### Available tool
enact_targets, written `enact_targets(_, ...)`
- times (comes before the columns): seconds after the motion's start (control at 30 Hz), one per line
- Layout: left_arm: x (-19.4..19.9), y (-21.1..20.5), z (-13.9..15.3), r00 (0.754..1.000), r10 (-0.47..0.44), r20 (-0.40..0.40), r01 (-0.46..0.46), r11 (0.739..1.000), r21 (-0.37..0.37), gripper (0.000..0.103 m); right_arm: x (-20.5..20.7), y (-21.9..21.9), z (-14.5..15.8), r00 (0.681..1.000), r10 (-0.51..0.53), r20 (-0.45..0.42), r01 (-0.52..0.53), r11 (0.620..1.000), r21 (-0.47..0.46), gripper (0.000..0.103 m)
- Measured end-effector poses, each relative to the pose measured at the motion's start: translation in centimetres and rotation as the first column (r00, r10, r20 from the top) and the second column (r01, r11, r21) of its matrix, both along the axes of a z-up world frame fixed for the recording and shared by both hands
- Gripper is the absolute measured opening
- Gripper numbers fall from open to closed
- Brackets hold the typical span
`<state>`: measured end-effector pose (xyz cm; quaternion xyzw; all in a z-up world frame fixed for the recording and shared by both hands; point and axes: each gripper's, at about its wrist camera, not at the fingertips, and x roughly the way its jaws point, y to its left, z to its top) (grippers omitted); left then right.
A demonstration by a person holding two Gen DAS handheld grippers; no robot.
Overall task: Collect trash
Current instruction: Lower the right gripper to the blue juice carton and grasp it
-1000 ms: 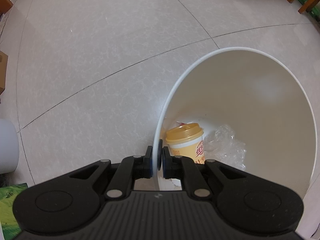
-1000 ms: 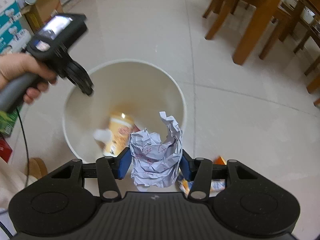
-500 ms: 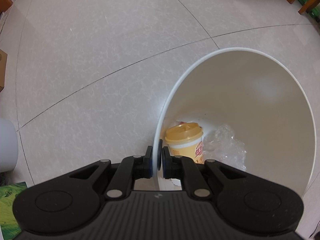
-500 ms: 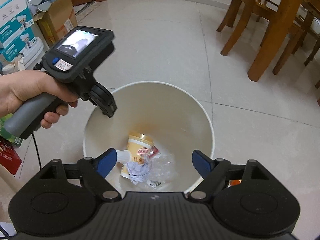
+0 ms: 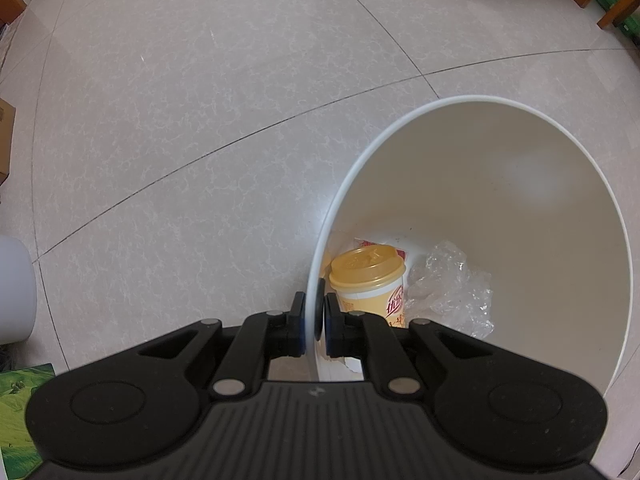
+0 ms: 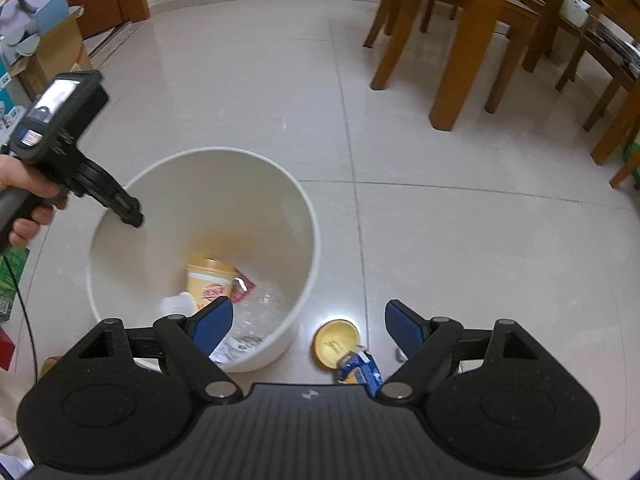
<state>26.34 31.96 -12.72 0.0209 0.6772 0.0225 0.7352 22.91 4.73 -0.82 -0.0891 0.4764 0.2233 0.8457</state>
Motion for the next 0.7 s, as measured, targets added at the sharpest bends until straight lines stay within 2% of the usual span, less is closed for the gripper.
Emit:
enact_targets(0.27,0.0,0.0,0.0,1.0,0.003,0.001,-0.003,1.0,-0.002,0.006,-1.4,-2.4,-6.4,0.998,-0.052,-0.029,0.053,0.998,0.024,0.087)
enact_targets(0.4,-0.1,0.1,0.1,1.0,0.004,0.004,-0.004,1.0,-0.005,0.006,-2.6,-2.3,-11.1,0.999,-0.039,-0.019,0.038,0.999,-0.037,0.087)
enact_targets(0.5,-0.1,0.1,0.1,1.0,0.0,0.005,0.0,1.0,-0.004,0.006,-2.9,-2.2,-14.5,0.998,-0.041,-0.045,0.037,0.996,-0.08,0.087)
enact_targets(0.7,-0.2,0.1,0.1,1.0,-0.001,0.006,0.001,1.0,-0.004,0.006,-2.3,-2.1,-19.7,0.996,-0.06,-0.067,0.051,0.989,-0.139,0.087)
